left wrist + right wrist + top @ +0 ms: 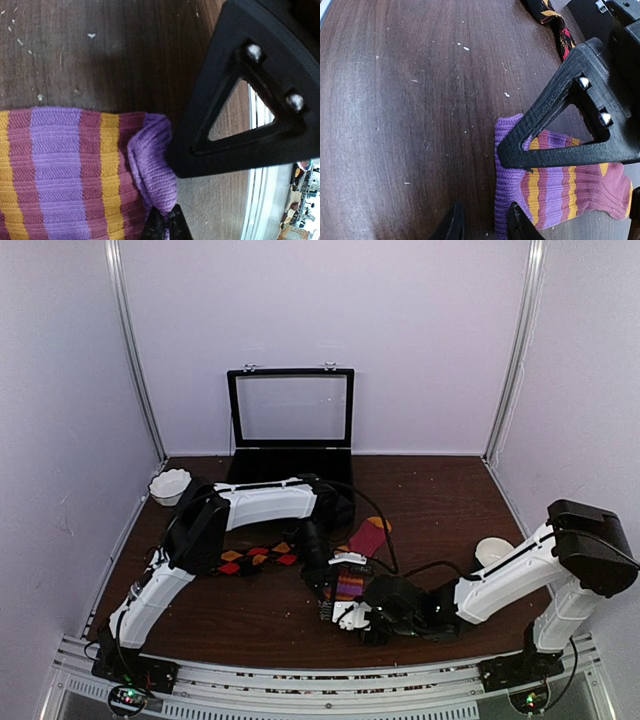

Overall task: Roll the socks
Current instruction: Roll the sock at the center of the board.

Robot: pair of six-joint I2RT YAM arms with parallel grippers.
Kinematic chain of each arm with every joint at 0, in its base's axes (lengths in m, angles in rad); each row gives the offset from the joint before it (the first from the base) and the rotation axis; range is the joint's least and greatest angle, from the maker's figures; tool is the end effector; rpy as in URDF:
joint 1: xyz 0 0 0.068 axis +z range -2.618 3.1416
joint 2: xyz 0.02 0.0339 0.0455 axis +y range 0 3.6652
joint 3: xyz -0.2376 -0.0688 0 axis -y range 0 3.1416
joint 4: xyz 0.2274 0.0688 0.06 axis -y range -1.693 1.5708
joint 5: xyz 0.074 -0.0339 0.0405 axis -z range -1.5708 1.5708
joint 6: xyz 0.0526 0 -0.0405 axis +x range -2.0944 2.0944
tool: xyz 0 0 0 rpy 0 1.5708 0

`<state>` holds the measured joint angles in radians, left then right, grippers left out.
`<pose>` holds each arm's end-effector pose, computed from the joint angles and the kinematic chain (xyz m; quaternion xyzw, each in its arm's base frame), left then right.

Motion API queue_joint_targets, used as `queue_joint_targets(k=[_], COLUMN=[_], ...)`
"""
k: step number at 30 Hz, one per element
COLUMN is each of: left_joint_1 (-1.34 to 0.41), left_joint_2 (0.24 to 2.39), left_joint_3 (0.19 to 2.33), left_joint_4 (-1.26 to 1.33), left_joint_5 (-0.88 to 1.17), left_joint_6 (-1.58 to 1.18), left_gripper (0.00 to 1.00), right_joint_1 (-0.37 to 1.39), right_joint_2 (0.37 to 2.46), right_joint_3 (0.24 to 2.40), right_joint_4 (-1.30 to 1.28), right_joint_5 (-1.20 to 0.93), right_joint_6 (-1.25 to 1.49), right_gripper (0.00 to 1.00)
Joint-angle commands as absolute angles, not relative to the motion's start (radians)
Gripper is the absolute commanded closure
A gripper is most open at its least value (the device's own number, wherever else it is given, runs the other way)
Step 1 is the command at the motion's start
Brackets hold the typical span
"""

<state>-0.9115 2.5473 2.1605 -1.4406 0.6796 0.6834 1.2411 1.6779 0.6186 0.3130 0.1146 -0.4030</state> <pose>0.2317 -0.3530 0.1052 -0.6393 -0.6837 0.3147 0.1575 0.1034 0.2835 0.0951 -0.6545 0.6395 0.1148 0.3868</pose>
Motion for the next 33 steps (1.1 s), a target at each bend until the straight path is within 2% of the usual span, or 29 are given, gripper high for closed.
queue_joint_targets(k=[1, 13, 16, 18, 20, 22, 24, 26, 28, 29, 30, 33], left_joint_1=[-0.91, -0.91, -0.91, -0.91, -0.907, -0.899, -0.877, -0.84, -0.801, -0.785, -0.77, -0.747], left_joint_2=[2.566, 2.582, 2.576, 2.565, 2.544, 2.52, 2.485, 2.435, 2.357, 2.332, 2.293, 2.19], left_joint_3=[2.187, 2.206, 2.209, 2.199, 2.175, 2.153, 2.133, 2.104, 2.053, 2.025, 1.992, 1.914], left_joint_4=[-1.466, -1.484, -1.499, -1.511, -1.508, -1.48, -1.44, -1.377, -1.298, -1.265, -1.231, -1.182], left_joint_5=[0.71, 0.698, 0.704, 0.706, 0.708, 0.708, 0.716, 0.741, 0.755, 0.764, 0.769, 0.763], left_joint_6=[0.708, 0.719, 0.736, 0.756, 0.77, 0.764, 0.733, 0.694, 0.648, 0.634, 0.623, 0.637], left_gripper=[1.0, 1.0, 1.0, 0.95, 0.89, 0.77, 0.6, 0.37, 0.32, 0.14, 0.04, 0.02], right_joint_1=[1.224, 1.214, 1.193, 1.18, 1.167, 1.162, 1.16, 1.159, 1.158, 1.158, 1.157, 1.145], right_joint_2=[1.709, 1.753, 1.769, 1.779, 1.787, 1.788, 1.783, 1.771, 1.756, 1.749, 1.744, 1.72], right_joint_3=[0.645, 0.646, 0.647, 0.647, 0.654, 0.66, 0.656, 0.643, 0.626, 0.619, 0.614, 0.607], right_joint_4=[0.33, 0.344, 0.328, 0.319, 0.29, 0.269, 0.256, 0.249, 0.248, 0.248, 0.245, 0.228], right_joint_5=[0.103, 0.138, 0.124, 0.114, 0.095, 0.071, 0.045, 0.023, 0.002, -0.011, -0.025, -0.09], right_joint_6=[-0.405, -0.389, -0.355, -0.316, -0.286, -0.261, -0.231, -0.195, -0.15, -0.129, -0.109, -0.048], right_gripper=[0.7, 0.74, 0.81, 0.88, 0.93, 0.98, 1.0, 1.0, 1.0, 1.0, 1.0, 1.0])
